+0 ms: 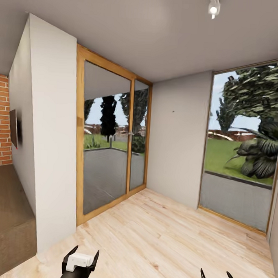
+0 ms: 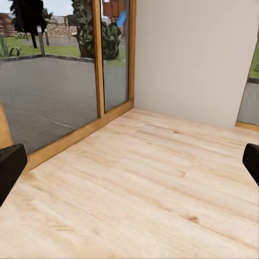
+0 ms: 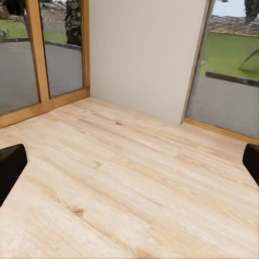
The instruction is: Put the three can of soda from the living room inside the tash can in the kitchen.
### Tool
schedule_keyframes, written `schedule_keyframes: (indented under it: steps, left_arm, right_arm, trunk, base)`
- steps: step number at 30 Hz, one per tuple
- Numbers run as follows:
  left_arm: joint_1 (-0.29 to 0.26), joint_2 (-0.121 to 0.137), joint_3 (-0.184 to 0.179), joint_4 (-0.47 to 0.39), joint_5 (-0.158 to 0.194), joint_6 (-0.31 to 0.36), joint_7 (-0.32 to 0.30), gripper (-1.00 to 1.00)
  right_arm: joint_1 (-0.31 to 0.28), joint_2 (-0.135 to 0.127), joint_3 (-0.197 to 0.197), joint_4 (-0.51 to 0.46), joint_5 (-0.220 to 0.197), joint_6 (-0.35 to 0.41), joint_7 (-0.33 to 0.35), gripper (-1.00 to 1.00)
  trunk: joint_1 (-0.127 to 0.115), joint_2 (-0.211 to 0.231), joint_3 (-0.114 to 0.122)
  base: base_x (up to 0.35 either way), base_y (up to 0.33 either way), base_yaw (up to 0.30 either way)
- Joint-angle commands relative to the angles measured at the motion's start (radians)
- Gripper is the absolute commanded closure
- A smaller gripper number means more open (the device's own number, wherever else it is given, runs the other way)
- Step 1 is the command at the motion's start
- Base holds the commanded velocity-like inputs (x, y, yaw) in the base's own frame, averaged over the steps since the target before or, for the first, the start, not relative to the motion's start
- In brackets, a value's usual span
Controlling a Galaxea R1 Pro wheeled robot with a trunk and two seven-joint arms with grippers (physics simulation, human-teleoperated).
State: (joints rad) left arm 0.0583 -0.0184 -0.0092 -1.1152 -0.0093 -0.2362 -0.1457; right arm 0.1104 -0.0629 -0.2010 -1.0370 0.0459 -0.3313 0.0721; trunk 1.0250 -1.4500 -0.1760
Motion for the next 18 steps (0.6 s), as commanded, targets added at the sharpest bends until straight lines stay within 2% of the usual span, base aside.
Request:
schedule_keyframes:
  steps: [1,10,18]
  left_arm:
    - [0.0,0.0,0.0,0.0,0.0,0.0,0.0,-1.0]
    - [0.0,0.0,0.0,0.0,0.0,0.001,0.0,-1.0]
    - [0.0,0.0,0.0,0.0,0.0,0.0,0.0,-1.0]
  right_arm:
    - [0.0,0.0,0.0,0.0,0.0,0.0,0.0,-1.0]
    - [0.0,0.0,0.0,0.001,0.0,0.0,0.0,-1.0]
    - [0.0,0.0,0.0,0.004,0.0,0.0,0.0,-1.0]
  trunk:
    - [0.0,0.0,0.0]
    - [0.0,0.0,-0.003]
    - [0.0,0.0,-0.003]
  base:
    - [0.0,0.0,0.212]
    - [0.058,0.0,0.229]
    - [0.169,0.061,0.243]
